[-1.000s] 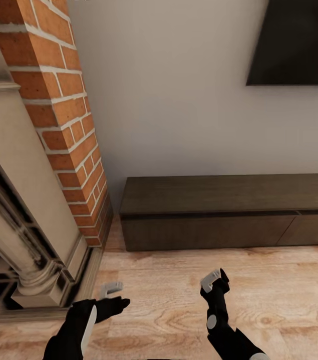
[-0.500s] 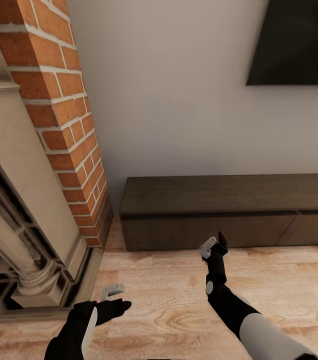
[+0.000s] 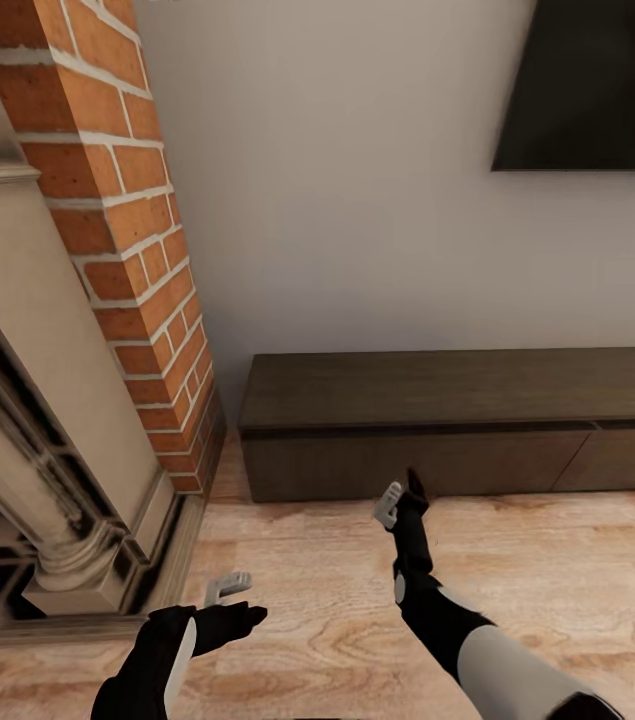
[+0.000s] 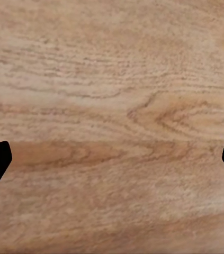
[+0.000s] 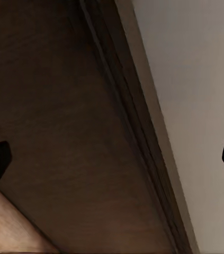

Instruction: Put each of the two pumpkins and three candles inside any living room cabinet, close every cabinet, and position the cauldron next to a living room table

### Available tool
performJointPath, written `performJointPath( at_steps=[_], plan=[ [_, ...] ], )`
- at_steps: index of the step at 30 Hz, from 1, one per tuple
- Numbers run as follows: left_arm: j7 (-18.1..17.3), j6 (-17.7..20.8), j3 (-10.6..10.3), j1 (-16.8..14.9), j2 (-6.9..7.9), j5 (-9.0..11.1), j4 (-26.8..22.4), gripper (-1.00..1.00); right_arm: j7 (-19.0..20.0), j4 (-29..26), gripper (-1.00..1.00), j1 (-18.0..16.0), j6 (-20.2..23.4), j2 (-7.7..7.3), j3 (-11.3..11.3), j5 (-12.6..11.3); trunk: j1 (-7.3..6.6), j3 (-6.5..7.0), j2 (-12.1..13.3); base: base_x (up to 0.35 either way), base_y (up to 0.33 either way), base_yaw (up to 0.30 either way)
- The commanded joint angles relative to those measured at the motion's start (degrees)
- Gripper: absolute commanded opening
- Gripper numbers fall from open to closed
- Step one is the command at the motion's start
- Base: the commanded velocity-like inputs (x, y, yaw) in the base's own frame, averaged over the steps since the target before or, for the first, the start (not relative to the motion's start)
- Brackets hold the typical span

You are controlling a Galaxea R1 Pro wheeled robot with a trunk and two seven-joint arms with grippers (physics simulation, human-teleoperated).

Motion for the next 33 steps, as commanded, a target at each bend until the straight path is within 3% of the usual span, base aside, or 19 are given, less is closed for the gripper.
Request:
performJointPath(
  at_steps=[1, 5, 9, 13, 21, 33],
  plan=[
    [-0.5, 0.2, 0.3, 0.0, -0.08, -0.6, -0.1, 1.00, -0.2, 0.8, 1.00, -0.1, 0.5, 0.34, 0.1, 1.0, -0.01, -0.05, 0.0, 0.000, 0.000, 0.000],
    [-0.6, 0.2, 0.3, 0.0, -0.08, -0.6, 0.0, 1.00, -0.2, 4.8, 1.00, -0.1, 0.5, 1.89, 0.7, 4.0, -0.01, -0.05, 0.0, 0.000, 0.000, 0.000],
    [-1.1, 0.2, 0.3, -0.1, -0.08, -0.6, 0.2, 1.00, -0.2, 9.6, 1.00, 0.0, 0.4, 3.87, 2.3, 8.8, -0.01, -0.05, 0.0, 0.000, 0.000, 0.000],
    [-2.3, 0.1, 0.3, 0.0, -0.08, -0.6, 0.4, 1.00, -0.2, 11.6, 1.00, 0.0, 0.3, 4.91, 3.0, 11.2, -0.01, -0.05, 0.0, 0.000, 0.000, 0.000],
    [-3.7, -0.1, 0.2, 0.0, -0.08, -0.6, 0.5, 1.00, -0.2, 12.4, 1.00, 0.0, 0.2, 5.21, 3.1, 12.2, -0.01, -0.05, 0.0, 0.000, 0.000, 0.000],
    [-4.1, -1.0, 0.1, 0.0, -0.08, -0.5, 0.4, 1.00, 0.1, 12.5, 1.00, 0.0, 0.0, 4.20, 2.7, 12.2, -0.01, -0.05, 0.0, 0.000, 0.000, 0.000]
  ],
)
